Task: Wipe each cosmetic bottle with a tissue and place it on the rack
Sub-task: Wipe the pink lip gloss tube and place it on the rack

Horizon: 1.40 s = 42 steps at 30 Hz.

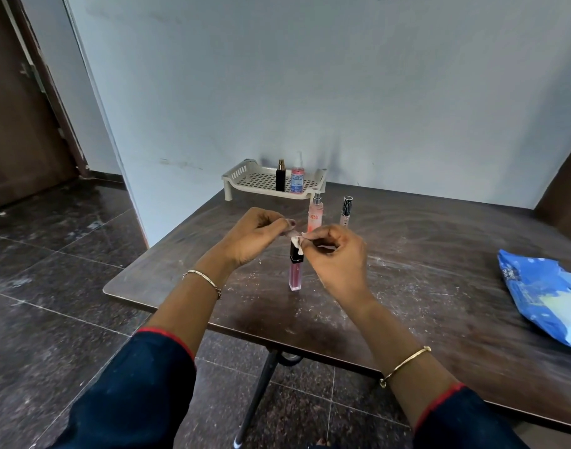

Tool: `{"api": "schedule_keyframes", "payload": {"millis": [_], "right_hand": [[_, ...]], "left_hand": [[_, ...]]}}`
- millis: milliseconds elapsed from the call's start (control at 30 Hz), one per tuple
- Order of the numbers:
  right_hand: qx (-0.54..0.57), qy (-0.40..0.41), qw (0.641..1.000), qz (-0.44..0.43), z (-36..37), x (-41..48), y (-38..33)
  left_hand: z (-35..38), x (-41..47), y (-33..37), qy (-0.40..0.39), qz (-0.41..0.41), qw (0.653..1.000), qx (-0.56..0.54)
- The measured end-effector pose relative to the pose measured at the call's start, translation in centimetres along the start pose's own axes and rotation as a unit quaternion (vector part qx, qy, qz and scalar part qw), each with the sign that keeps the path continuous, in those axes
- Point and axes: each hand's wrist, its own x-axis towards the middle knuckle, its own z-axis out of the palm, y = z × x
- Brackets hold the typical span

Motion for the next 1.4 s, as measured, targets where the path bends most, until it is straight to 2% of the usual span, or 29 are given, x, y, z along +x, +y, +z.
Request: {"api": "schedule_keyframes", "payload": {"millis": [100, 167, 233, 333, 667, 733, 867, 933, 1133, 1200, 1300, 1400], "right_hand": [[-0.016, -0.022, 1.000, 0.005, -0.2, -0.5, 1.0], [-0.036, -0.056, 0.997, 0.041, -0.3, -1.0, 2.1], [-0.093, -0.089, 0.988, 0.086, -0.3, -1.6, 3.2], [-0.196, -0.118, 0.970, 0.084, -0.1, -2.2, 3.9], [-0.064, -0.056, 0.994, 0.070, -0.2, -1.2, 3.0], [-0.084, -0.074, 0.990, 0.082, -0.1, -1.4, 3.6], [-0.188, -0.136, 0.971, 0.053, -0.2, -1.7, 4.3], [-0.188, -0.138, 0.972, 0.043, -0.3, -1.7, 4.1], [-0.027, -0.056, 0.996, 0.065, -0.4, -0.9, 2.1], [-0.011, -0.054, 0.997, 0.060, -0.4, -0.7, 2.1], [-0.077, -0.096, 0.990, 0.063, -0.5, -1.2, 3.1], [-0.192, -0.147, 0.970, 0.008, -0.5, -1.8, 4.0]], "left_hand": [[0.1, 0.0, -0.1, -0.004, 0.012, 1.000, 0.011], [0.0, 0.1, -0.4, -0.008, 0.019, 1.000, 0.007], [0.0, 0.1, -0.6, -0.011, 0.021, 1.000, -0.002], [0.1, 0.1, -0.4, -0.014, 0.031, 0.999, -0.007], [0.0, 0.6, -0.6, -0.009, 0.030, 0.999, 0.023], [0.0, 0.7, -0.6, -0.009, 0.030, 0.999, 0.031], [-0.1, 0.8, -0.7, -0.007, 0.025, 0.999, 0.035], [-0.2, 0.8, -0.6, -0.010, 0.026, 0.999, 0.037], [-0.2, 0.6, -0.3, -0.015, 0.035, 0.999, 0.029], [-0.2, 0.6, -0.4, -0.013, 0.036, 0.999, 0.032], [-0.3, 0.7, -0.5, -0.012, 0.036, 0.999, 0.038], [-0.4, 0.8, -0.5, -0.018, 0.034, 0.998, 0.048]]}}
